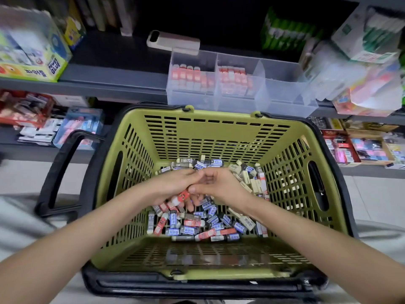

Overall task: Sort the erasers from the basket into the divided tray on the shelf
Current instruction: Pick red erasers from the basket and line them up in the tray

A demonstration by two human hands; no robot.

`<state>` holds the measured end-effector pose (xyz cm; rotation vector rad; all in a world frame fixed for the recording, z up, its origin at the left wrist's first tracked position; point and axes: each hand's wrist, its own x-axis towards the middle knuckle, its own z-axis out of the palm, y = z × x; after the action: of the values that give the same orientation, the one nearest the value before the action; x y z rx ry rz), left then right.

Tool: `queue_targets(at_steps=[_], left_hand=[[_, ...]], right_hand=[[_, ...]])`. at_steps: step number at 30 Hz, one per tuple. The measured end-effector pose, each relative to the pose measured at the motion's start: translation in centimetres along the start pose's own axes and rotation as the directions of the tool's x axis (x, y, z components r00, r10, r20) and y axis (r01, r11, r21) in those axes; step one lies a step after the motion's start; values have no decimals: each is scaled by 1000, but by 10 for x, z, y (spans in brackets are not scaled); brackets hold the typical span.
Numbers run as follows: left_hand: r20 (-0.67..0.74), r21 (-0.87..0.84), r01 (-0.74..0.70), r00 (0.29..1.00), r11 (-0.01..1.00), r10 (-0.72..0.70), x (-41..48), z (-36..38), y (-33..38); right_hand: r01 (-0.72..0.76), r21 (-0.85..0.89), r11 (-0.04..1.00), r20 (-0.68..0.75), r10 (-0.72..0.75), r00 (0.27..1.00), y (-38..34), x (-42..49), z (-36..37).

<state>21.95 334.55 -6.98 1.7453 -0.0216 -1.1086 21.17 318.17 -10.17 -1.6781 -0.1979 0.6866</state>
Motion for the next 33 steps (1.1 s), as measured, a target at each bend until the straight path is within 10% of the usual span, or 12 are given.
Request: queue_targets(at_steps=[3,5,9,17,33], left_hand=[[-175,-67,75,981,995,-86,-7,-15,-5],[-314,-284,11,944,959,-104,-12,-39,-5],[-372,-678,-269,928,684,-4,-26,-73,1],[-395,-798,-470,880,376,262,-37,-94,-6],[-409,-677,-279,912,681,-33,-32,-82,-5]], right_hand=[[-65,26,998,-17,65,998,5,11,8],[-126,-277,953,-53,115,992,20,21,13],[-141,-759,635,0,217,976,56,44,43],[-43,-969,242,-35,38,999,75,73,77],[-71,-918,389,-8,161,987,83,68,72]])
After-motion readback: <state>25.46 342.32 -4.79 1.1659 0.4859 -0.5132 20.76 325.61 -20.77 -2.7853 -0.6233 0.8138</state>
